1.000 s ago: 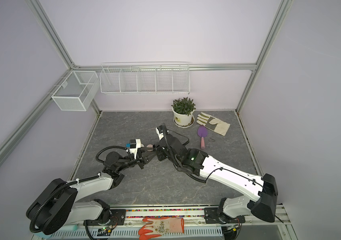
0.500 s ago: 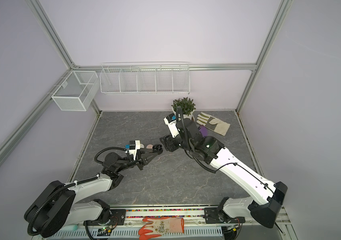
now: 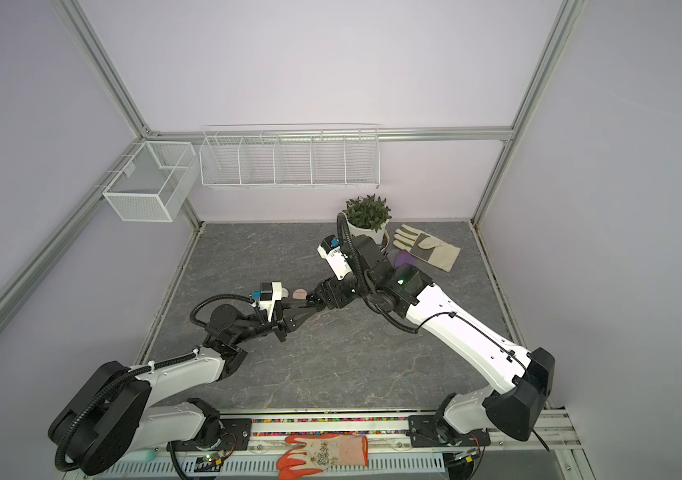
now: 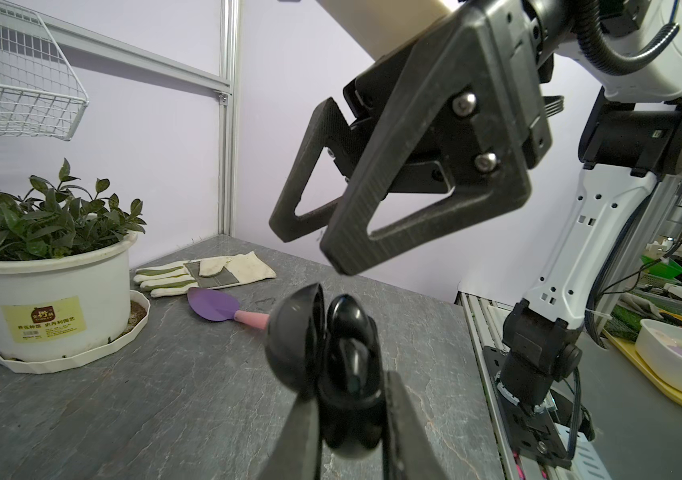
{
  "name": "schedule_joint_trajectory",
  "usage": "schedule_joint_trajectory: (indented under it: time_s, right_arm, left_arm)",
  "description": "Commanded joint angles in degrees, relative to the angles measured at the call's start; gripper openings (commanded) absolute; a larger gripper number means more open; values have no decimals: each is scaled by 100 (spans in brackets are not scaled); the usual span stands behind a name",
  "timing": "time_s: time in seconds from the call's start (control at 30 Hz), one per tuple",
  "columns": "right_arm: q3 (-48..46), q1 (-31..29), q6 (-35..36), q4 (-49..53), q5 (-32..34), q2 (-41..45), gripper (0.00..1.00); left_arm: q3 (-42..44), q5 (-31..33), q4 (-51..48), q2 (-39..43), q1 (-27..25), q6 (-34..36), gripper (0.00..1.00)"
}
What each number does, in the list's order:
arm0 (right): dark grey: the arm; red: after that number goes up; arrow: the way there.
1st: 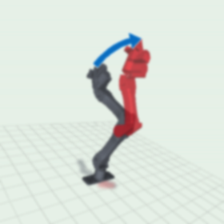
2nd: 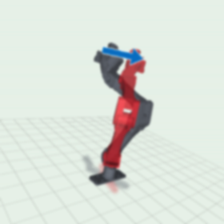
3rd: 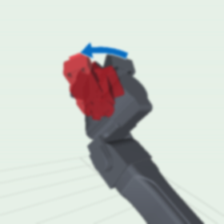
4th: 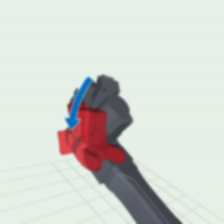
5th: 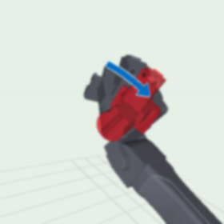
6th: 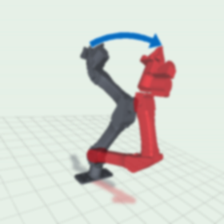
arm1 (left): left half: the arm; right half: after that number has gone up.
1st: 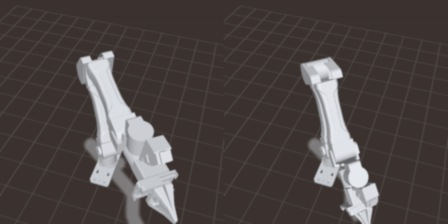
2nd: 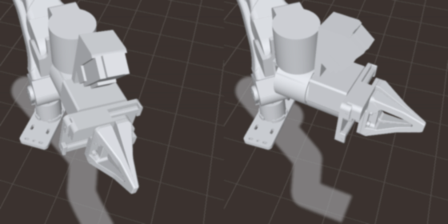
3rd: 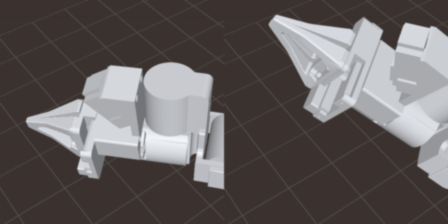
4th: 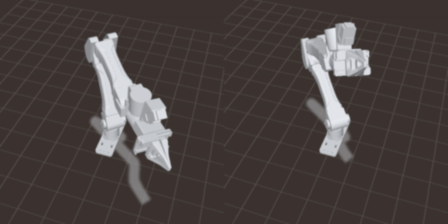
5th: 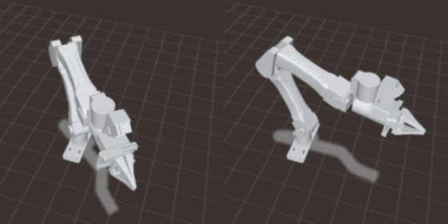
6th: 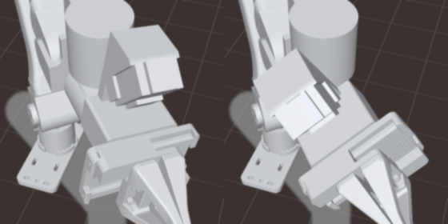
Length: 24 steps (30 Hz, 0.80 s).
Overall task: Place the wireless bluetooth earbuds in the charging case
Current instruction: 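Push the case lid shut with the right gripper fingers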
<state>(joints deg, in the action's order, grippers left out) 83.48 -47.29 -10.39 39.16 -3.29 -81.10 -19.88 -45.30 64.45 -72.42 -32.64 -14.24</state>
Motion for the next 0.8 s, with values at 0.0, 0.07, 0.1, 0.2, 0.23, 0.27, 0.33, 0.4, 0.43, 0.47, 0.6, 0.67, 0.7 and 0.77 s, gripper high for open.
schedule_joint_trajectory:
  time_s: [0.0, 0.07, 0.1, 0.2, 0.23, 0.27, 0.33, 0.4, 0.43, 0.47, 0.6, 0.67, 0.7, 0.77]
  right_arm:
    - [157, 18, 128, 97, 8, -35, 70]
    - [139, 15, 127, 135, 72, -67, 70]
    - [137, 17, 137, 158, 97, -84, 70]
    - [115, 16, 147, 190, 166, -81, 70]
    - [92, 13, 154, 193, 186, -70, 70]
    - [75, 21, 160, 189, 190, -73, 70]
    - [55, 16, 155, 197, 192, -81, 70]
    - [1, 18, 147, 190, 180, -64, 70]
    - [-22, 13, 144, 185, 172, -48, 70]
    - [-41, 17, 144, 180, 158, -35, 70]
    - [-82, 15, 135, 182, 103, 3, 70]
    - [-71, 9, 137, 193, 86, 4, 70]
    - [-72, 8, 136, 207, 92, 3, 70]
    - [-72, 8, 142, 220, 92, 5, 70]
  left_arm:
    - [-103, -124, 17, 88, -5, 118, 0]
    - [-93, -128, 15, 91, -5, 125, 0]
    - [-91, -133, 18, 88, -5, 125, 0]
    - [-108, -146, 55, 77, -5, 113, 0]
    - [-106, -137, 54, 79, -7, 119, 0]
    - [-113, -142, 56, 79, -5, 121, 0]
    - [-96, -137, 57, 97, -5, 119, 0]
    - [-79, -120, 52, 108, -5, 124, 0]
    - [-62, -109, 57, 128, -5, 130, 0]
    - [-47, -86, 52, 136, -5, 139, 0]
    - [-16, -36, 17, 202, -5, 188, 0]
    - [-17, -29, -17, 220, -5, 194, 0]
    - [-24, -22, -27, 230, -5, 202, 0]
    - [-36, -23, -39, 234, -5, 203, 0]
